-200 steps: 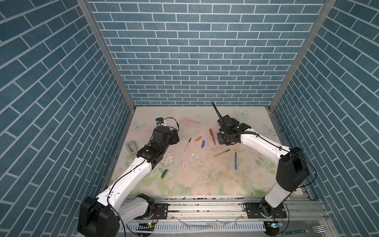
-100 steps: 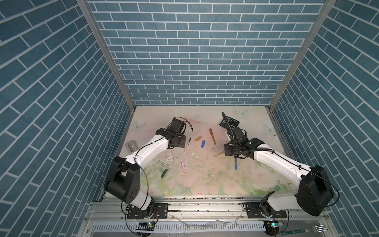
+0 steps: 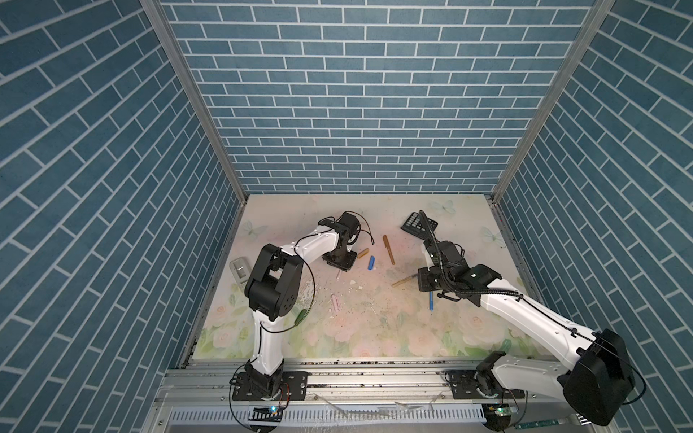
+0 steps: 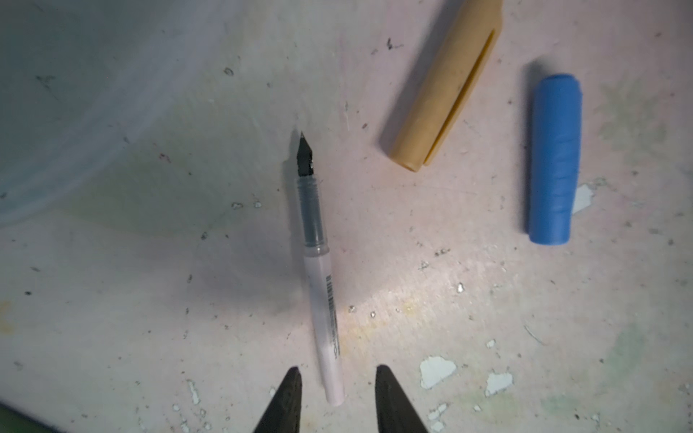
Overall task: Insert the pens into the pen caps
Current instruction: 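Lower the left gripper onto the pink fountain pen and close on it, then lift the pink pen upright with the left gripper while the right gripper approaches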
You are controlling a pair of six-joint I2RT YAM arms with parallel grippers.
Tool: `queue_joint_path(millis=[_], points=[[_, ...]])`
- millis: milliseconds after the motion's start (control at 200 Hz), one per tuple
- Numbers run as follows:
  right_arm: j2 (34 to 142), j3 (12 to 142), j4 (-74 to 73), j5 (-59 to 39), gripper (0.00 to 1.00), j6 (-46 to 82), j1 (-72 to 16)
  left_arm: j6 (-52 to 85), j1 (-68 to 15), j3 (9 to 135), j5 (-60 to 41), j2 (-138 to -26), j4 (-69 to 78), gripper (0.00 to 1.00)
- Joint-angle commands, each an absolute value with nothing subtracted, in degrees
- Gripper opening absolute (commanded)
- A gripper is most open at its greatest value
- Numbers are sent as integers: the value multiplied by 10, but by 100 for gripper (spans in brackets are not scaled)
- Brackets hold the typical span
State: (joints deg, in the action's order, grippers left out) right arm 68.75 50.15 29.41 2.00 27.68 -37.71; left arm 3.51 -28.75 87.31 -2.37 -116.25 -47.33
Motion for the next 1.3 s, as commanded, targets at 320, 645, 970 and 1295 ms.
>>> queue_joint_path(millis=[320,645,970,1295], points=[[698,506,272,10,9,296,-378,32,-287,857,-14,-1191,-517,21],[678,497,275,15,9,301,-380,36,-287,859,-3,-1220,-521,17],[655,483,269,17,10,310,-380,46,-287,857,2,-1169,-492,0],[627,471,135,-99,29,317,-379,55,-334,750,-74,-906,-332,0]])
